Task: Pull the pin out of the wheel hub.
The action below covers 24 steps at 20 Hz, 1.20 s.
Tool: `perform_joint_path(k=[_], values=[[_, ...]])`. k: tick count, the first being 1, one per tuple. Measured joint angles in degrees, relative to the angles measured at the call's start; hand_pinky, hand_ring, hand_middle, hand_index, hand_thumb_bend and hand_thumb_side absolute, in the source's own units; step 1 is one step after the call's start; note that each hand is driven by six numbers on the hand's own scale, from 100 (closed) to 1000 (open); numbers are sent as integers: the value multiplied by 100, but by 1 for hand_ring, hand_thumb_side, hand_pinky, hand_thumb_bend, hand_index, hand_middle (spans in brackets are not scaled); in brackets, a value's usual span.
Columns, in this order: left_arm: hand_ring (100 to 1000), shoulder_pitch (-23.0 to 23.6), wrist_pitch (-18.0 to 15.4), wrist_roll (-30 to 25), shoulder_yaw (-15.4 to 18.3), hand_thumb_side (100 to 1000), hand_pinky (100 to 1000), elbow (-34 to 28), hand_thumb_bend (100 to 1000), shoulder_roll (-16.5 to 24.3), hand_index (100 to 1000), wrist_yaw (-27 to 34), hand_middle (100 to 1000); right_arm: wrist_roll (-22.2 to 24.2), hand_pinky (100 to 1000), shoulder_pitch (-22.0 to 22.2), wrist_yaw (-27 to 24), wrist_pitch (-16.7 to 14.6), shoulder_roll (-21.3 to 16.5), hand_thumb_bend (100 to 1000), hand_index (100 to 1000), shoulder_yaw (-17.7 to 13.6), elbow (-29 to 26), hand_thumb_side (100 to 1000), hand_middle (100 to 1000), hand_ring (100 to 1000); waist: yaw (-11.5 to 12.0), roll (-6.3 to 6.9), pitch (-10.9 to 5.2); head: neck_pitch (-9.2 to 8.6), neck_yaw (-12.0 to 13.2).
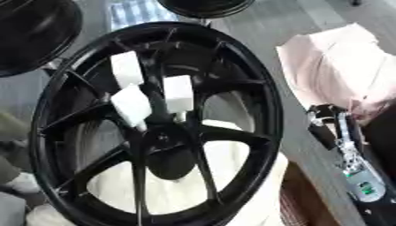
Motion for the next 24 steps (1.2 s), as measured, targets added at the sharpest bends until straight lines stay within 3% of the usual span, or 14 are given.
perform_joint_path(k=[5, 9, 17, 20, 24], values=[[605, -727, -457, -459, -754, 739, 717, 620, 517, 724, 760, -469, 606, 42, 675, -1, 24, 33, -28, 100, 643, 31, -40, 577, 494, 677, -86, 4, 0, -1, 9], [623, -1334, -714, -831, -1358, 736, 720, 1201, 507, 816, 769, -842, 620, 62, 675, 1, 50, 42, -28, 100, 643, 36, -46, 577, 493, 676, -62, 4, 0, -2, 5], [653, -2571, -537, -1616, -2589, 735, 735, 2467, 512, -196, 793, -1622, 648, 66, 674, 78, 51, 47, -31, 100, 643, 33, -49, 578, 493, 676, 83, -50, -12, -1, 165], [655, -3028, -535, -1900, -2747, 729, 736, 2932, 516, -580, 794, -1909, 650, 55, 674, 103, 50, 37, -39, 100, 643, 30, -50, 578, 492, 676, 135, -71, -12, 0, 319], [656, -3488, -719, -2275, -2688, 721, 736, 3538, 519, -1034, 795, -2286, 652, 41, 674, 112, 46, 30, -76, 100, 643, 1, -50, 579, 492, 676, 173, -79, -12, -2, 428]])
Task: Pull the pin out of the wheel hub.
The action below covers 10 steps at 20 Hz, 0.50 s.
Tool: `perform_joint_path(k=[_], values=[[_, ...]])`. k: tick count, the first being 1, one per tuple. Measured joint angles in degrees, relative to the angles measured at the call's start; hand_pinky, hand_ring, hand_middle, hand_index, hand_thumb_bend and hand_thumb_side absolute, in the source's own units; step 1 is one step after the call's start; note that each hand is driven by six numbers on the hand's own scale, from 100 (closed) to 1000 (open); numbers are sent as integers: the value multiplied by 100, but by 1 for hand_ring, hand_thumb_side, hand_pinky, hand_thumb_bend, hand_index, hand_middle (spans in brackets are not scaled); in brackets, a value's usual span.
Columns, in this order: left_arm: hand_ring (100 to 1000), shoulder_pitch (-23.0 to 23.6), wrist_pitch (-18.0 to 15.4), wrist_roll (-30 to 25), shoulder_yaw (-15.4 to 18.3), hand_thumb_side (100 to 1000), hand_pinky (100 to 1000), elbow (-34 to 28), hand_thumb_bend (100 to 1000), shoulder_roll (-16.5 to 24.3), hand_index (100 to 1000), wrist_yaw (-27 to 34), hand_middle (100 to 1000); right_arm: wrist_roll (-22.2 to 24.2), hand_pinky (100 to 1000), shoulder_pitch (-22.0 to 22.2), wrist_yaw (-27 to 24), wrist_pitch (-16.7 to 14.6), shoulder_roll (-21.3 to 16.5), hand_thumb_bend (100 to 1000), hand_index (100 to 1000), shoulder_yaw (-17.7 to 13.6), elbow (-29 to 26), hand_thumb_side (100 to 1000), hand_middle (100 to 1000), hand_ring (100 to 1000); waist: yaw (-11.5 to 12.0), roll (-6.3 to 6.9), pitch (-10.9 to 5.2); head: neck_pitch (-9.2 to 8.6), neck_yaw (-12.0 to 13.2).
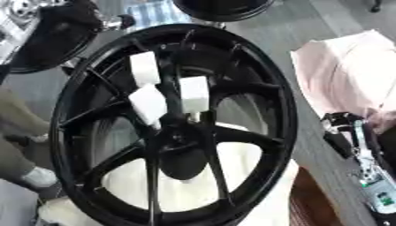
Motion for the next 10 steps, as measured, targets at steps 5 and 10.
perform_joint_path(k=[5, 10], values=[[680, -212, -439, -481, 331, 688, 750, 793, 553, -394, 822, -389, 679, -5, 674, 20, -2, 5, 0, 100, 643, -2, -1, 580, 492, 676, -1, -26, 0, -3, 22], [715, -305, -934, -987, 733, 675, 783, 1487, 630, -521, 845, -595, 712, -3, 674, 19, -3, 7, 0, 100, 643, -1, -1, 582, 491, 675, -15, -26, 0, -3, -3]])
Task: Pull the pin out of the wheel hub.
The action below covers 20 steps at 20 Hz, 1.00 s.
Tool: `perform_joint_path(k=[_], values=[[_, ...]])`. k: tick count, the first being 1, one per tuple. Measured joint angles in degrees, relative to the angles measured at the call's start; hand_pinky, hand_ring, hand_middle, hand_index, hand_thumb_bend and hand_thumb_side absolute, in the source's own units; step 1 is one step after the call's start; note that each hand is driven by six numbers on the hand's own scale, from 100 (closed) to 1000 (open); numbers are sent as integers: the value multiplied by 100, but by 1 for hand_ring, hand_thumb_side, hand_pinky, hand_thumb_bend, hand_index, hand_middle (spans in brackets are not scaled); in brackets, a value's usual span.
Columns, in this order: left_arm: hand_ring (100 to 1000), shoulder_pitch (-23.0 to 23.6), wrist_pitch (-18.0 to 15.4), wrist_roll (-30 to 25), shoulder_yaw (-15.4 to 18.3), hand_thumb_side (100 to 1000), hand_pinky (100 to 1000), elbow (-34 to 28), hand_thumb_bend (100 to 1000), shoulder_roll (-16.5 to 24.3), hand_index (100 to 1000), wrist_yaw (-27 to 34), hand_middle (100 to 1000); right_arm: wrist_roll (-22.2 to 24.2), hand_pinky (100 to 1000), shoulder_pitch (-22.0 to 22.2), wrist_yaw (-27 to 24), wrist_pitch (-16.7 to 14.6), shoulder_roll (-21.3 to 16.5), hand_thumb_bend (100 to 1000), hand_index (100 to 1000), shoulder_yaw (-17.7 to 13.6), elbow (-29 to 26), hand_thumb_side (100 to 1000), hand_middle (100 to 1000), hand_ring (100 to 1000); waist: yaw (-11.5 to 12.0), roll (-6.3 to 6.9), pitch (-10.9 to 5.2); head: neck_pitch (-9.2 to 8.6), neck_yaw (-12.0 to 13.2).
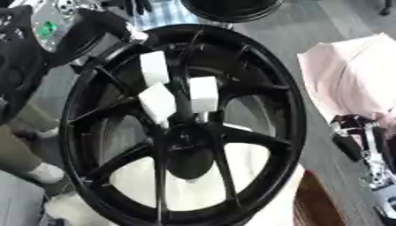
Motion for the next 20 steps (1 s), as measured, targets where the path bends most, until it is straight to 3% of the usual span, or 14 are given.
perform_joint_path(k=[2, 5, 6, 11, 15, 20], values=[[729, -12, -200, -203, 133, 712, 794, 181, 726, -5, 850, 7, 725, 1, 674, 0, 0, 1, 0, 100, 643, 1, 0, 583, 491, 675, 0, 0, 0, 1, -7], [741, -77, -463, -487, 297, 815, 808, 313, 977, -5, 856, 122, 737, 3, 674, -1, 0, 2, 0, 100, 643, 1, 0, 584, 491, 675, 0, 0, 0, 3, -19], [743, -97, -532, -581, 332, 815, 810, 337, 1000, -4, 856, 184, 739, 3, 674, -1, 0, 2, 0, 100, 643, 1, 0, 585, 491, 675, 0, 0, 0, 3, -23], [748, -107, -543, -903, 365, 758, 811, 379, 1000, -4, 845, 477, 734, 9, 674, -8, 0, 9, 0, 100, 643, 2, 0, 586, 491, 675, -8, 0, 0, 4, -42], [753, -107, -256, -1190, 328, 732, 809, 303, 981, -4, 845, 591, 736, 14, 674, -13, 0, 13, 0, 100, 643, 2, 0, 588, 491, 675, -18, 0, 0, 6, -42], [762, -108, 251, -1697, 273, 684, 812, -87, 867, 24, 853, 788, 745, 25, 674, -16, 0, 24, 0, 100, 643, 4, 0, 590, 491, 676, -20, 2, 0, 25, -25]])
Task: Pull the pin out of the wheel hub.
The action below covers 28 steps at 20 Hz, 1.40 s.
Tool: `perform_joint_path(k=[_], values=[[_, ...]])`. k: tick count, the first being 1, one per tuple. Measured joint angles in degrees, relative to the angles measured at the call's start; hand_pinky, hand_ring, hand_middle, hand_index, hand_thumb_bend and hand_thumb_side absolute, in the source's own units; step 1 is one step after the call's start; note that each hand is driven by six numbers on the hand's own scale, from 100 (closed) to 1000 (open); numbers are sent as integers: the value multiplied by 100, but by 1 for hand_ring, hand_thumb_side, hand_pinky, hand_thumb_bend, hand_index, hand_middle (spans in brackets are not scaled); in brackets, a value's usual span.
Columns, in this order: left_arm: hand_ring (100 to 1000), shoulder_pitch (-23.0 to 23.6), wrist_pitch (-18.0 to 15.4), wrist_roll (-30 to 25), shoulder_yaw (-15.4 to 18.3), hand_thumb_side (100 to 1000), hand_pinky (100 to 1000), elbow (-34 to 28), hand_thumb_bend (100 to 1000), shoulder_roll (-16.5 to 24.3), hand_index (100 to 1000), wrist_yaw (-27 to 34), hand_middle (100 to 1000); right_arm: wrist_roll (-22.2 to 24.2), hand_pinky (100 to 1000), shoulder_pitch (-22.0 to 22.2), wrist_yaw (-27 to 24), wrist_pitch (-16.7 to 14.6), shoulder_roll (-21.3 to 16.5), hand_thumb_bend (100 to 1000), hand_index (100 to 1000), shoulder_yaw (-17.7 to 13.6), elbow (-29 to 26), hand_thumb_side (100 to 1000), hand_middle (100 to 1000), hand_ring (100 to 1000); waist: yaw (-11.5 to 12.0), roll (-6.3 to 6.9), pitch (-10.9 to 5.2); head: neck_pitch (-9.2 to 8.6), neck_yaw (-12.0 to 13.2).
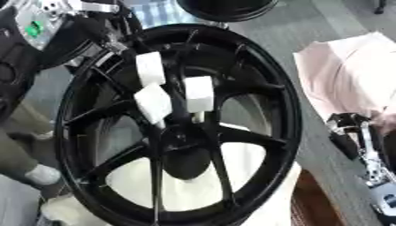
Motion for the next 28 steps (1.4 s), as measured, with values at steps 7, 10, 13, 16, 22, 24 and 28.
perform_joint_path(k=[7, 10, 13, 16, 22, 24, 28], values=[[763, -58, 430, -430, -200, 670, 813, -856, 820, 210, 855, 637, 746, 3, 674, -13, 0, 3, 0, 100, 643, 4, 0, 590, 491, 676, 0, 10, -1, 27, 11], [766, -68, 493, -493, -313, 631, 813, -1171, 710, 305, 856, 771, 748, 3, 674, -14, 0, 3, 0, 100, 643, 7, 0, 590, 491, 676, 1, 18, -2, 27, -30], [763, -69, 544, -544, -369, 611, 811, -1454, 655, 417, 854, 813, 746, 4, 674, -14, 0, 3, 0, 100, 643, 15, 0, 592, 491, 676, 4, 28, -5, 24, -109], [758, -68, 594, -594, -405, 604, 808, -1716, 629, 523, 851, 911, 742, 4, 674, -14, 0, 3, 0, 100, 643, 16, 0, 591, 491, 676, 4, 36, -8, 14, -181], [759, 33, 701, -697, -598, 608, 807, -2135, 652, 677, 851, 1289, 743, 4, 674, -16, 2, 3, 0, 100, 643, 17, 0, 591, 492, 677, 3, 51, -26, -51, -269], [759, 99, 729, -719, -701, 603, 805, -2269, 656, 732, 851, 1387, 742, 4, 674, -17, 2, 3, -1, 100, 643, 18, 0, 591, 492, 677, 1, 61, -26, -75, -286], [758, 238, 815, -751, -940, 588, 802, -2541, 661, 869, 847, 1476, 740, 4, 674, -19, 3, 3, -1, 100, 643, 18, 0, 592, 492, 677, -8, 71, -26, -82, -322]])
